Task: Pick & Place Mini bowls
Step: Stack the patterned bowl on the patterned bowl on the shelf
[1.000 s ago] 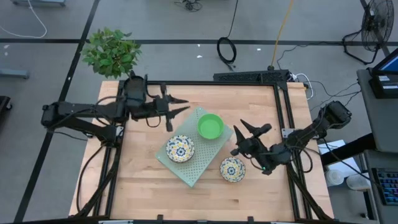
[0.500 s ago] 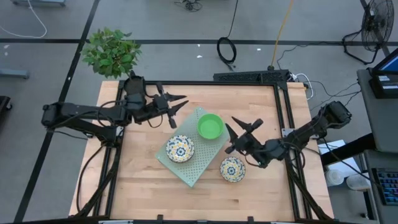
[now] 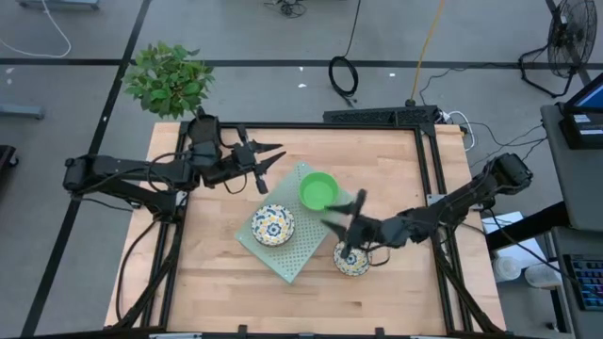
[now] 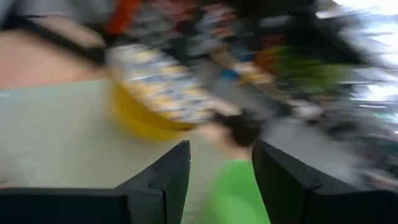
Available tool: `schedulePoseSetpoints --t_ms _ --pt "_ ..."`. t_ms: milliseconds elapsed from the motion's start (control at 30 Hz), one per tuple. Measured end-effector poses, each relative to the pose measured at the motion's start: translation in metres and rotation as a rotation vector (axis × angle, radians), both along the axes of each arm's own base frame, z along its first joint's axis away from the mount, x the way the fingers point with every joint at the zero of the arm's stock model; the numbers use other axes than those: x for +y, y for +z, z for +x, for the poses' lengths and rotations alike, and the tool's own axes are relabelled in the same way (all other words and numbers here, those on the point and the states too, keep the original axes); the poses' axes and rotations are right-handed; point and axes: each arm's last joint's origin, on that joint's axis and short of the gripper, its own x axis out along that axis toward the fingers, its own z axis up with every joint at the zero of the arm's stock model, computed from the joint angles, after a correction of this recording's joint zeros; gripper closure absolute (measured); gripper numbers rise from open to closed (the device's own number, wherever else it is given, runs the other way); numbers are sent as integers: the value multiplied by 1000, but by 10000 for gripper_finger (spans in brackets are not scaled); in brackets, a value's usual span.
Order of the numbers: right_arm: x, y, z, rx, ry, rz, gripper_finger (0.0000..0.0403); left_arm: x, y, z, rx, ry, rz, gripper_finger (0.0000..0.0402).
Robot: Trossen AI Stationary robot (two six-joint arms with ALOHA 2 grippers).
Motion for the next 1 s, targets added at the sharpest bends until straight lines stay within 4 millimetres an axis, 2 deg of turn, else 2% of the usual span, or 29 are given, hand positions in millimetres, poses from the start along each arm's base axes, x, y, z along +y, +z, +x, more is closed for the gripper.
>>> schedulePoseSetpoints --t_ms 67,200,300,433,600,733,867,1000 --pt "2 3 6 97 127 57 243 0 0 0 0 0 0 309" --pt "-1 28 17 276 319 309 243 0 -1 0 8 0 -1 309" --pt "-8 40 17 405 290 444 243 0 -2 0 19 0 -2 309" --pt "-14 46 4 608 121 611 243 0 -4 0 39 0 -3 309" --pt "-18 26 -23 827 -184 785 243 0 -5 0 50 0 3 309" --pt "-18 4 -37 877 -389 891 243 0 -4 0 49 0 3 309" --pt "-17 -19 -44 877 -480 946 243 0 -4 0 47 0 -4 309" --pt "-16 -41 -46 874 -472 1032 243 0 -4 0 47 0 -4 309"
